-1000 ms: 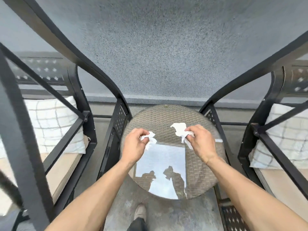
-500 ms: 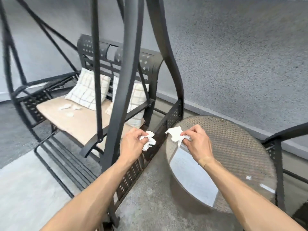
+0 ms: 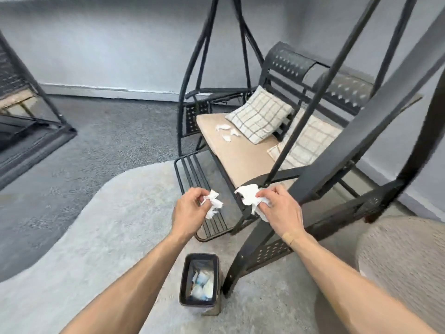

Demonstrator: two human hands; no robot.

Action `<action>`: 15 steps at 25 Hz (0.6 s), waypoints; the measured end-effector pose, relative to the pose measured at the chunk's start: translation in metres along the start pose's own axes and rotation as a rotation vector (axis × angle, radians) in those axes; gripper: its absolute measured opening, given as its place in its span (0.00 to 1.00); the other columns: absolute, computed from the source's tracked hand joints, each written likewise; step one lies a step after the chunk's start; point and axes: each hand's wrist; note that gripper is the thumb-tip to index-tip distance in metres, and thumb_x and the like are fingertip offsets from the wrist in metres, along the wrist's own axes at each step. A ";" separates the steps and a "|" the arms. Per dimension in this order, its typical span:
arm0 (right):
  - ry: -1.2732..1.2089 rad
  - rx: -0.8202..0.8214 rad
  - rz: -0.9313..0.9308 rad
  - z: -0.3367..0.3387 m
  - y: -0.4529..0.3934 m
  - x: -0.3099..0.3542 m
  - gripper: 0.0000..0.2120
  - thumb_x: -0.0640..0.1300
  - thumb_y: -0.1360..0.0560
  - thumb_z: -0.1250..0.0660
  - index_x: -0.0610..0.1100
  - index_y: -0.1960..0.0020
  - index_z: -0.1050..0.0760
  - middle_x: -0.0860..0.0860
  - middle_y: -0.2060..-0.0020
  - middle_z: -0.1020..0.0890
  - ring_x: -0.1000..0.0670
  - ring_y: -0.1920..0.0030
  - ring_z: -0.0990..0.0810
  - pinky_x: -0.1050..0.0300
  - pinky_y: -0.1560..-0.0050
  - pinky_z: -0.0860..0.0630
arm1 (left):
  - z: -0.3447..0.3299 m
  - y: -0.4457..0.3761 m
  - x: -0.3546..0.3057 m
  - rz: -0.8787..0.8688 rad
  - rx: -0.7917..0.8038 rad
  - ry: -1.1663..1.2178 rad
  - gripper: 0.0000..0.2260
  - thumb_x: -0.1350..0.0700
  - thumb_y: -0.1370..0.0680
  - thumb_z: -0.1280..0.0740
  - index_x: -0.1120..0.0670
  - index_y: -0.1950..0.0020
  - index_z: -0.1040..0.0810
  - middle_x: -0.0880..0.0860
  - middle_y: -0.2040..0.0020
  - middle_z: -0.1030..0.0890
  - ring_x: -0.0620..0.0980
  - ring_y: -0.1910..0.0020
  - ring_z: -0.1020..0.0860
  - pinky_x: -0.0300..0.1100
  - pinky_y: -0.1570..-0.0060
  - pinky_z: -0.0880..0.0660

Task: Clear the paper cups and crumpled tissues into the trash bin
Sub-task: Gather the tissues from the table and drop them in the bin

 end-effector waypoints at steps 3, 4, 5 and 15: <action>-0.020 0.032 0.047 -0.041 -0.010 0.054 0.07 0.47 0.27 0.31 0.55 0.49 0.22 0.57 0.58 0.33 0.53 0.62 0.30 0.58 0.63 0.35 | 0.044 -0.002 0.051 0.040 -0.022 -0.014 0.05 0.57 0.27 0.29 0.48 0.54 0.21 0.46 0.59 0.22 0.49 0.60 0.24 0.48 0.57 0.26; -0.025 0.043 0.054 -0.054 -0.011 0.069 0.07 0.47 0.27 0.31 0.55 0.49 0.22 0.57 0.58 0.33 0.53 0.63 0.31 0.58 0.64 0.36 | 0.056 -0.003 0.065 0.046 -0.029 -0.013 0.06 0.57 0.27 0.29 0.47 0.54 0.21 0.46 0.60 0.22 0.49 0.60 0.24 0.48 0.58 0.26; -0.028 0.059 0.059 -0.067 -0.012 0.082 0.07 0.48 0.27 0.31 0.55 0.49 0.22 0.58 0.58 0.32 0.53 0.63 0.30 0.58 0.64 0.35 | 0.066 -0.003 0.077 0.056 -0.035 -0.016 0.06 0.56 0.27 0.30 0.46 0.54 0.21 0.45 0.61 0.22 0.48 0.62 0.24 0.48 0.58 0.26; -0.040 0.199 0.018 -0.141 -0.008 0.114 0.06 0.52 0.25 0.34 0.55 0.48 0.24 0.56 0.57 0.27 0.47 0.62 0.23 0.55 0.63 0.29 | 0.078 0.003 0.152 0.266 0.017 -0.048 0.06 0.53 0.24 0.31 0.47 0.47 0.20 0.47 0.57 0.19 0.45 0.62 0.22 0.43 0.61 0.24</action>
Point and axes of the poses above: each hand's wrist, its own y-axis away from the middle knuckle, its own z-axis out of the back of the hand, x = y × z
